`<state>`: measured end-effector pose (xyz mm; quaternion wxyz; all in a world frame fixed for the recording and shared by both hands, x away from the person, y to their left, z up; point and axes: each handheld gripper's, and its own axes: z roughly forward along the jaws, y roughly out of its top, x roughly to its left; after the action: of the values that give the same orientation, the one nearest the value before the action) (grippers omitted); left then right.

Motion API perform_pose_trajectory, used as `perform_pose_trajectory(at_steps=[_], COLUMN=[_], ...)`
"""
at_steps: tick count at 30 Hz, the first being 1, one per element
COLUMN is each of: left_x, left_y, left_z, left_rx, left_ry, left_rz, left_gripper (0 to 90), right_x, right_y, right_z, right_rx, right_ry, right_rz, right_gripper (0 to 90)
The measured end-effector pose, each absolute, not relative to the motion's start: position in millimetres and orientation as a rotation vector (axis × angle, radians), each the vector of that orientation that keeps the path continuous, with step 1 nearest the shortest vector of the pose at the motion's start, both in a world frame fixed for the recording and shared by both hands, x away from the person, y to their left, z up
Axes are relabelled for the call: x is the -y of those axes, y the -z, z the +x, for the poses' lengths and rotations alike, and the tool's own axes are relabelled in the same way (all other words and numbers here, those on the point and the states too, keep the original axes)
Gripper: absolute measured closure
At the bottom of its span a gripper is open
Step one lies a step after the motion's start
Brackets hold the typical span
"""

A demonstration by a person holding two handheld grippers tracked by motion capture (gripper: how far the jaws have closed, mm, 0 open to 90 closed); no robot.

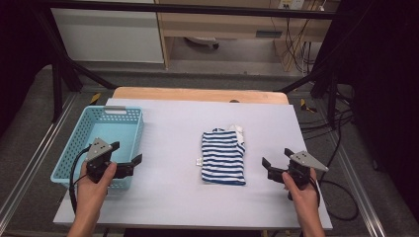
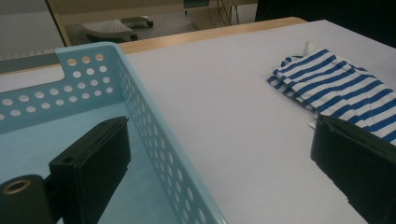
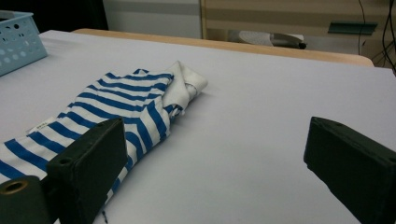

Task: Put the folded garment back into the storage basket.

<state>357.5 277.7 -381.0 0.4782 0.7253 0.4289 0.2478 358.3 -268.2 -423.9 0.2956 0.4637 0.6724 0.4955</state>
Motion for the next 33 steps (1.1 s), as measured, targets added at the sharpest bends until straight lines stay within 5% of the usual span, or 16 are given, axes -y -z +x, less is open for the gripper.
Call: perform_pose_trajectory(at_steps=[19,33], left_x=[-285,-288], left_y=[379,377], left_z=[355,354], left_rx=[-1.065,-1.074], left_ry=[-0.575,-0.605], left_rz=[1.749,1.740], left_gripper=[5.4,5.5], right_x=[245,183], right_y=[402,390], right_z=[368,393], right_rx=[-1.964,-2.162], right_ry=[-1.198,-1.143], right_rz=[1.334,1.249], right_gripper=[10.8,12.6])
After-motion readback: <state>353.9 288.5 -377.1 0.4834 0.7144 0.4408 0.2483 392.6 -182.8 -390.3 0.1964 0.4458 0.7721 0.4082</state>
